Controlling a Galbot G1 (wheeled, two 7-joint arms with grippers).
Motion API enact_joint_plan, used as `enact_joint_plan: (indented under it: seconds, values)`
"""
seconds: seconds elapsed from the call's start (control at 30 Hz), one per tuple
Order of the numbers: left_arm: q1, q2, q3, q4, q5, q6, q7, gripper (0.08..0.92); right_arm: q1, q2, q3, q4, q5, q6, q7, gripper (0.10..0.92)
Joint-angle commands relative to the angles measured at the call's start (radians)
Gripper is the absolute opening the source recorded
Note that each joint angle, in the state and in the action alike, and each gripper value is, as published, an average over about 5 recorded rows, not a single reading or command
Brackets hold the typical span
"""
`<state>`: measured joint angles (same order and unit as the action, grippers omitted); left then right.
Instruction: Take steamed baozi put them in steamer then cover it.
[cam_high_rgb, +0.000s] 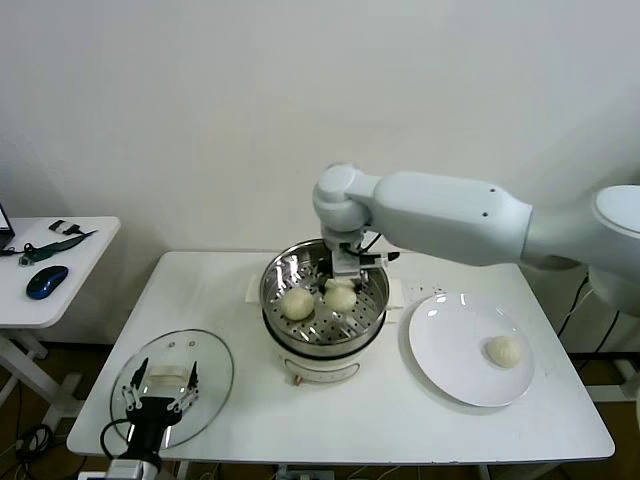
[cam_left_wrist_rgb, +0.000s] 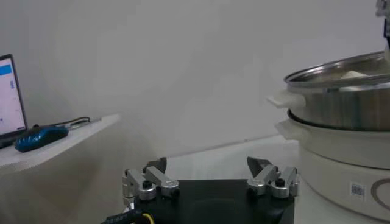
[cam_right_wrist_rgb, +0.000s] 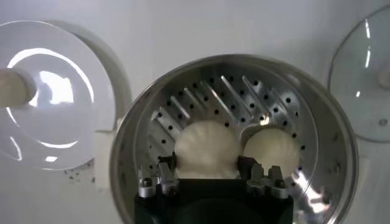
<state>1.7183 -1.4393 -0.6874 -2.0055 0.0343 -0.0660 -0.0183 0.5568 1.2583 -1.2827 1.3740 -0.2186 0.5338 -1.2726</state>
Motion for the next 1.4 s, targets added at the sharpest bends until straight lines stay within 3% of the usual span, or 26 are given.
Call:
enact_joint_plan:
  seconds: [0.03,0.37,0.63,1.0,1.1,1.27,1.4]
  values:
    - [-0.002,0.002,0.001,0.009,-0.002,-0.001,0.000,0.823,-0.065,0.066,-0.015,0.013,-0.034,0.019,0.004,0.663]
    - [0.007,-0.001,0.005,0.020,-0.004,-0.005,0.002,0.823,-0.084,0.044,-0.019,0.026,-0.047,0.013,0.014,0.686]
    - [-0.003,-0.006,0.008,0.016,-0.001,-0.001,0.001,0.823,-0.076,0.033,0.009,0.019,-0.063,0.012,0.018,0.817]
    - [0.005,-0.003,0.011,0.010,0.006,-0.002,0.004,0.823,0.092,-0.152,0.057,0.014,-0.014,-0.048,0.094,0.823]
    - [0.006,-0.004,0.020,0.003,0.012,-0.002,0.004,0.823,0.165,-0.253,0.008,0.025,0.040,-0.158,0.160,0.823]
    - [0.008,-0.006,0.031,0.000,0.018,-0.005,0.003,0.823,0.245,-0.427,-0.088,0.078,0.258,-0.532,0.201,0.823]
    - [0.011,-0.004,0.033,-0.004,0.018,-0.006,0.003,0.823,0.230,-0.561,-0.119,0.109,0.374,-0.725,0.192,0.823]
